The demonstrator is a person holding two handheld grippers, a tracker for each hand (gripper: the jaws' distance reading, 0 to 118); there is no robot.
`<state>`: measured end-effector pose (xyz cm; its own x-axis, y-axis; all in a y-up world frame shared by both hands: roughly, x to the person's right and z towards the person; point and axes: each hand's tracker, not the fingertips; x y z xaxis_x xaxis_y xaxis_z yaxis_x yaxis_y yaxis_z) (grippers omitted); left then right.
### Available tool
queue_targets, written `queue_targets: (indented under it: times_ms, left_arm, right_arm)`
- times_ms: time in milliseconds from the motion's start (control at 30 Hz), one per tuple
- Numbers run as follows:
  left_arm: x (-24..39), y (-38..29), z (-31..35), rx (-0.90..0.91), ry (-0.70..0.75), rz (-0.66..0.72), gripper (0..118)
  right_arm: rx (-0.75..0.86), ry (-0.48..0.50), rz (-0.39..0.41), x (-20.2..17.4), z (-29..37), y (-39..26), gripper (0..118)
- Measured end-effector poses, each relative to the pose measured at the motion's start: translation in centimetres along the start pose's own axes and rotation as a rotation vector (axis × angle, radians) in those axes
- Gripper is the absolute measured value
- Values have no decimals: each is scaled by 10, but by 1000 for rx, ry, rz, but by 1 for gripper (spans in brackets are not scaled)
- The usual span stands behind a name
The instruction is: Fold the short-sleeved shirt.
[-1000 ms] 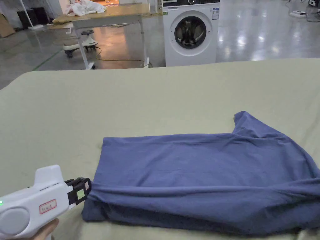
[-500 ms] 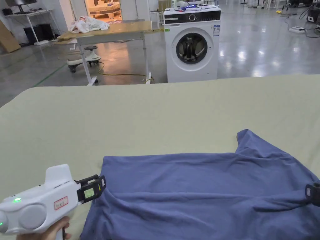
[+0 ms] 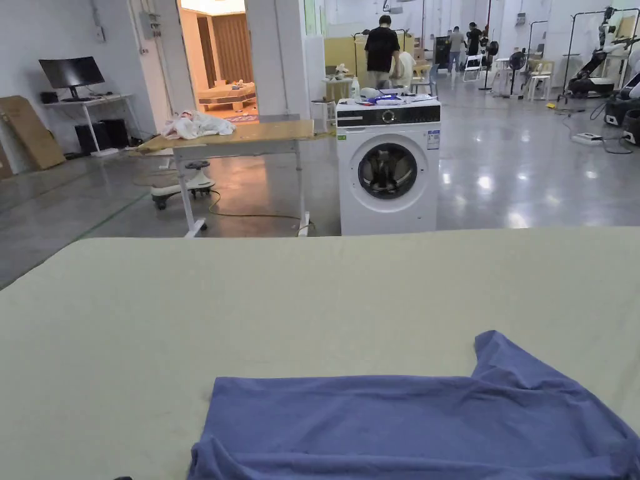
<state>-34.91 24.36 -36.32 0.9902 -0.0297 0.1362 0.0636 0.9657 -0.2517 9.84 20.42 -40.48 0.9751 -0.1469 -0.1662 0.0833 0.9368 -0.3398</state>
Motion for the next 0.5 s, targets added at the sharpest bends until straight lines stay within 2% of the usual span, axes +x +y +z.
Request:
queue_targets:
  times_ms: [33, 67, 100, 133, 200, 267, 500]
  left_arm:
    - [5, -6, 5, -22, -21, -29, 43]
    - [11, -11, 12, -13, -32, -46, 26]
    - [16, -13, 17, -10, -30, -43, 14]
    - [21, -14, 21, -21, -37, -41, 3]
    - [28, -17, 25, -34, -60, -16, 0]
    - [33, -19, 29, -36, -77, 7, 0]
    - [29, -17, 26, -26, -42, 54, 0]
  right_arm:
    - [-4, 8, 20, -7, 4, -6, 18]
    - [-6, 26, 44, -12, 7, -12, 9]
    - [-7, 23, 41, -16, 7, -18, 1]
    - [-12, 19, 40, -20, 9, -22, 1]
    - [-46, 50, 24, -23, 12, -28, 0]
    - [-35, 39, 16, -29, 16, -30, 0]
    - [4, 10, 47, -34, 27, -18, 0]
